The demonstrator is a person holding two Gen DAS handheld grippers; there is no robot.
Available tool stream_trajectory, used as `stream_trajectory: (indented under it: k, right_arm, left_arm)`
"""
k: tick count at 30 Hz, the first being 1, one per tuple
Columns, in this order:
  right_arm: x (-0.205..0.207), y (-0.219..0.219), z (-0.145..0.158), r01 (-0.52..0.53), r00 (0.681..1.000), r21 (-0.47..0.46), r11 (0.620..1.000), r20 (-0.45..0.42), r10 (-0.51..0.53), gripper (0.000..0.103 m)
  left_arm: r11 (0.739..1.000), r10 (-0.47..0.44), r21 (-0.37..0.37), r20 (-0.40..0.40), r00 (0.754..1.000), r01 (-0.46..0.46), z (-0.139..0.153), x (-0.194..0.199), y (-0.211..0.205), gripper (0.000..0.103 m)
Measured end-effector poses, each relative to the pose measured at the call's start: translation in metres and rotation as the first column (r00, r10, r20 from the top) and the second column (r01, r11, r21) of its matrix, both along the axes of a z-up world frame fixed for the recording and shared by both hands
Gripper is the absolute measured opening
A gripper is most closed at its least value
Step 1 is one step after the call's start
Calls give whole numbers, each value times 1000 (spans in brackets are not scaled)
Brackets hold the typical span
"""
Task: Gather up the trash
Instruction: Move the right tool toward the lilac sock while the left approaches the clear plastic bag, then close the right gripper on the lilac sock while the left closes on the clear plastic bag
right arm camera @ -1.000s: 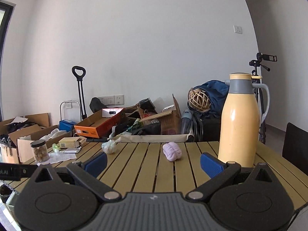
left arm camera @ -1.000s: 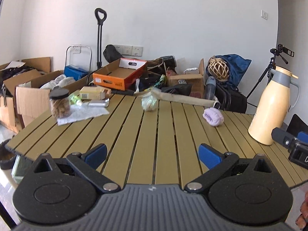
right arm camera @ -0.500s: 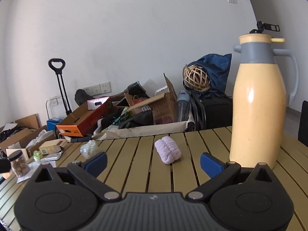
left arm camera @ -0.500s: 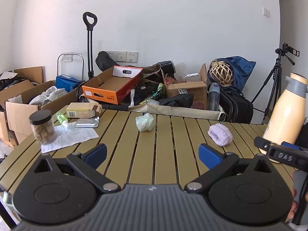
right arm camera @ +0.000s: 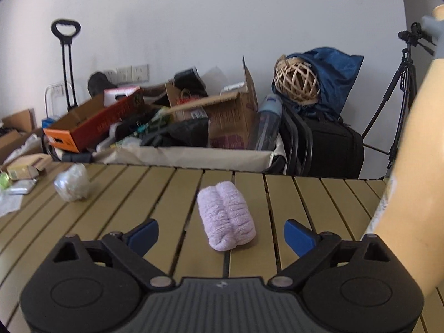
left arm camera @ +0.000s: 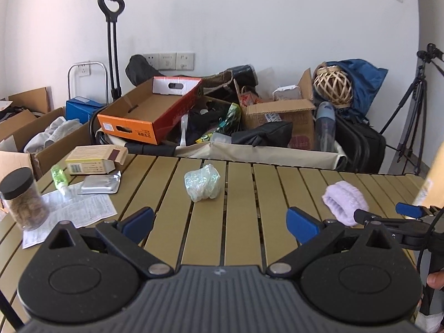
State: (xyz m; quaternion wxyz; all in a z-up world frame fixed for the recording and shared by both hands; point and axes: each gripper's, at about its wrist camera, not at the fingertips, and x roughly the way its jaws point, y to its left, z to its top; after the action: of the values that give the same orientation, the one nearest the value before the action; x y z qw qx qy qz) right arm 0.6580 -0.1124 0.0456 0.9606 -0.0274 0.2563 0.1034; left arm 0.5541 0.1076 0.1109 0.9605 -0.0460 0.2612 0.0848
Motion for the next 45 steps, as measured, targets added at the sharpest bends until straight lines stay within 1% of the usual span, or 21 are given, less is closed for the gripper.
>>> stream_trajectory:
  k: [3, 5, 10, 12, 14, 17, 18, 21, 24, 26, 29, 34, 38, 40, 43, 45]
  right_arm:
    - [24, 2, -12, 21, 999, -3, 1000, -40, -21, 92]
    - [37, 1, -18, 31, 998, 6, 1000, -61, -30, 87]
    - [57, -2, -30, 38, 996, 36, 999, -76, -35, 82]
    - [65, -1, -34, 26, 995, 38, 999, -94, -22, 72]
    - [69, 0, -36, 10, 994, 50, 999, -110, -5, 65]
    - [73, 0, -38, -3, 994, 71, 997, -113, 11, 59]
    - [73, 0, -38, -10, 994, 75, 997, -109, 18, 54]
    - [73, -2, -37, -31, 993, 103, 994, -109, 43, 48]
    - [68, -5, -33, -45, 995, 131, 990, -80, 55, 42]
    - [65, -7, -29, -28, 998, 137, 990, -56, 36, 40]
    - [61, -15, -24, -19, 1000, 184, 983, -17, 22, 36]
    - [57, -27, -18, 31, 999, 215, 976, 21, -36, 35]
    - [53, -35, -15, 59, 997, 231, 971, 41, -70, 35]
    - [54, -38, -16, 71, 995, 230, 971, 47, -84, 35]
    - [57, -42, -19, 80, 995, 240, 967, 34, -91, 35]
    - [57, -42, -20, 81, 995, 238, 968, 34, -92, 35]
  left_arm:
    - [1000, 11, -13, -23, 1000, -11, -8, 21, 5, 103]
    - [1000, 17, -24, -38, 999, -18, -13, 34, 8, 103]
    - [998, 36, -45, -72, 997, -39, -24, 65, 13, 103]
    - [998, 40, -42, -85, 996, -43, -28, 76, 14, 103]
    - [998, 48, -38, -89, 995, -52, -30, 87, 15, 103]
    - [997, 65, -42, -94, 993, -69, -34, 100, 18, 103]
    - [996, 71, -43, -99, 993, -75, -35, 105, 19, 103]
    - [996, 86, -23, -107, 991, -89, -38, 118, 23, 103]
    - [992, 118, -22, -105, 987, -121, -39, 129, 32, 103]
    - [989, 142, -30, -110, 984, -146, -41, 136, 39, 103]
    - [981, 185, -34, -119, 976, -190, -46, 149, 48, 103]
    - [968, 228, -70, -160, 960, -242, -61, 172, 60, 103]
    - [961, 234, -104, -174, 956, -254, -73, 184, 62, 103]
    - [961, 241, -94, -174, 955, -260, -77, 189, 59, 103]
    - [961, 251, -70, -171, 953, -266, -82, 197, 55, 103]
    - [959, 257, -80, -173, 951, -273, -87, 201, 55, 103]
